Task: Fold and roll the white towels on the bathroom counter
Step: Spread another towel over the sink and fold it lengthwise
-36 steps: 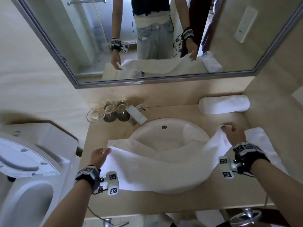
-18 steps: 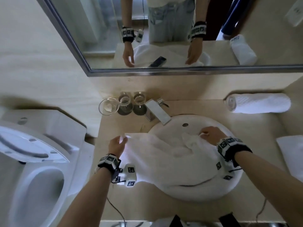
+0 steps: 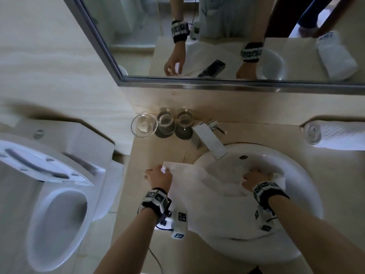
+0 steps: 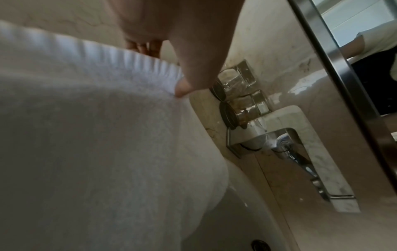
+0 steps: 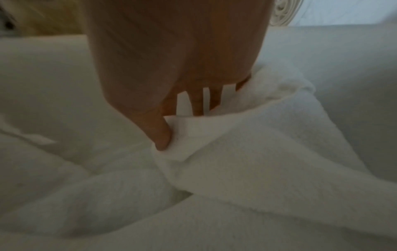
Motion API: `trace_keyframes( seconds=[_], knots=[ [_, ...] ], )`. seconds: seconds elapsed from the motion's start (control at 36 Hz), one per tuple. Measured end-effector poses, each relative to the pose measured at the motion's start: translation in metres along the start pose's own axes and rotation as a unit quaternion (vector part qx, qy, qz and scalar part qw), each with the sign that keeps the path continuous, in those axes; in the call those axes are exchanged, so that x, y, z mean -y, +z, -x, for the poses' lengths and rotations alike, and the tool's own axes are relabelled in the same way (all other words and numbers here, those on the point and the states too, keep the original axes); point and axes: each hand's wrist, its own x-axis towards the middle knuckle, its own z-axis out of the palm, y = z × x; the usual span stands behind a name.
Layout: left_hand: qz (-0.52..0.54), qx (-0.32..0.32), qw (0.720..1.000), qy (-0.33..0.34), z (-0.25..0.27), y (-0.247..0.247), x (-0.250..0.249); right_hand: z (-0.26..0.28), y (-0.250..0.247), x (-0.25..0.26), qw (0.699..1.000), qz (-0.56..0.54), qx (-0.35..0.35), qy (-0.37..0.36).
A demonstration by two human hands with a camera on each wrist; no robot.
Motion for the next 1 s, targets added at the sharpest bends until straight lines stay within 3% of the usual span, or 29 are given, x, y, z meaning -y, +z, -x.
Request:
trace_keyframes(
  seconds=[0.08,0.22,0.33,0.39,0.56,0.67,0.81,0.86,0.92,0.97,1.0],
  knots=[
    [-0.007,0.040,0.997,-0.061,-0.001,0.001,0.001,-0.002,-0.001,-0.009,1.000,-0.006,0.014,0.010],
    [0.026,0.096,0.994,-0.051,-0.007,-0.004,0.002,0.000,0.008,-0.025,0.996,-0.076,-0.015,0.034],
    [0.011,0.097,0.995,-0.027,-0.011,-0.008,0.000,0.006,0.012,-0.040,0.988,-0.146,0.027,0.046],
    [-0.007,0.094,0.995,-0.015,-0.011,-0.009,-0.003,0.003,0.013,-0.056,0.983,-0.177,0.014,0.043],
    [0.028,0.129,0.991,-0.015,0.001,-0.011,-0.017,0.067,-0.023,-0.093,0.976,-0.209,-0.041,0.036],
    [0.067,0.147,0.987,-0.005,0.001,-0.014,-0.006,0.114,-0.030,-0.145,0.933,-0.349,-0.064,0.067],
    [0.188,0.154,0.970,-0.005,-0.008,-0.035,0.025,0.181,-0.026,-0.230,0.842,-0.511,-0.151,0.078],
    [0.221,0.189,0.957,-0.011,-0.013,-0.040,0.035,0.198,-0.017,-0.262,0.792,-0.590,-0.143,0.061],
    [0.217,0.215,0.952,-0.003,-0.013,-0.043,0.040,0.209,-0.007,-0.277,0.765,-0.624,-0.121,0.099],
    [0.192,0.215,0.957,0.005,-0.013,-0.044,0.044,0.203,0.008,-0.291,0.786,-0.583,-0.146,0.147],
    [0.173,0.207,0.963,0.008,-0.012,-0.043,0.046,0.197,0.017,-0.295,0.819,-0.527,-0.159,0.161]
  ],
)
